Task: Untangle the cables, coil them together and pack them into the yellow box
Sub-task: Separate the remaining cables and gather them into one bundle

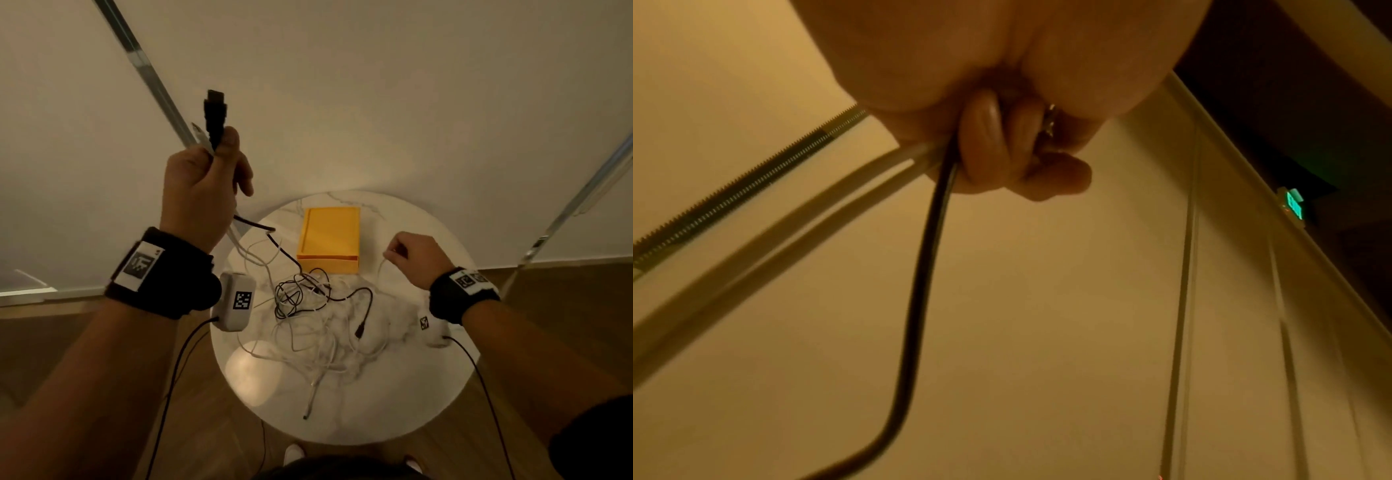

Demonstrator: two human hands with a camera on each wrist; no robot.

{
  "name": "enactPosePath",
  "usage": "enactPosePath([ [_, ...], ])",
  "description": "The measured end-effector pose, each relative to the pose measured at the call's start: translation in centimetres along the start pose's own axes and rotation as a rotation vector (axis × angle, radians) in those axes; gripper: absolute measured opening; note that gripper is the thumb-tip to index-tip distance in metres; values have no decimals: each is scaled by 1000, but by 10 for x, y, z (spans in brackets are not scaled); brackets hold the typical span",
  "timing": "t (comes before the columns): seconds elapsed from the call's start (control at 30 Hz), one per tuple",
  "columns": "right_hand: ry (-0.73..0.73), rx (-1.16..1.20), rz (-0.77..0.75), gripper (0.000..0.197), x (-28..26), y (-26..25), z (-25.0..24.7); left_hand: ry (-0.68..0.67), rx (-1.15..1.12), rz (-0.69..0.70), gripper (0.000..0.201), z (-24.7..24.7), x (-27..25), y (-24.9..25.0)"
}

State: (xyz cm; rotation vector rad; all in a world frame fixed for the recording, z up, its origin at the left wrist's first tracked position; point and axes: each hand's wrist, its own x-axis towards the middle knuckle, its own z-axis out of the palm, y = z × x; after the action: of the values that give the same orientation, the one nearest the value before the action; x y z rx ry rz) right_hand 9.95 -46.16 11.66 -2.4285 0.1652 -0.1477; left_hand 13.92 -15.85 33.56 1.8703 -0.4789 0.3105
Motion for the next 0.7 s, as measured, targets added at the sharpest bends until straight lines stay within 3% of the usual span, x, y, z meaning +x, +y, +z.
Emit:
enactPosePath([
  [0.17, 48, 284, -253, 16, -19, -90, -57, -170, -13, -70, 58, 35, -18, -5],
  [0.3, 148, 378, -418, 13, -30, -154, -96, -246, -36, -125, 47, 63, -31, -2],
  [0.4, 181, 437, -466, 16, -29, -186, -115, -266, -162, -99, 39, 76, -32, 9],
  [0.57, 369, 352, -502, 21, -18, -215, -135, -227, -487, -248, 44, 74, -24, 45],
  [0.6, 327, 411, -450, 30, -17, -219, -134, -197, -553, -261, 45, 71, -18, 53],
  [0.67, 110, 630, -334, 49, -18, -227, -123, -147, -648, -250, 49, 62, -5, 69],
  [0.7, -20, 734, -313, 47, -21, -228, -113, -145, -669, -227, 49, 57, 2, 75],
])
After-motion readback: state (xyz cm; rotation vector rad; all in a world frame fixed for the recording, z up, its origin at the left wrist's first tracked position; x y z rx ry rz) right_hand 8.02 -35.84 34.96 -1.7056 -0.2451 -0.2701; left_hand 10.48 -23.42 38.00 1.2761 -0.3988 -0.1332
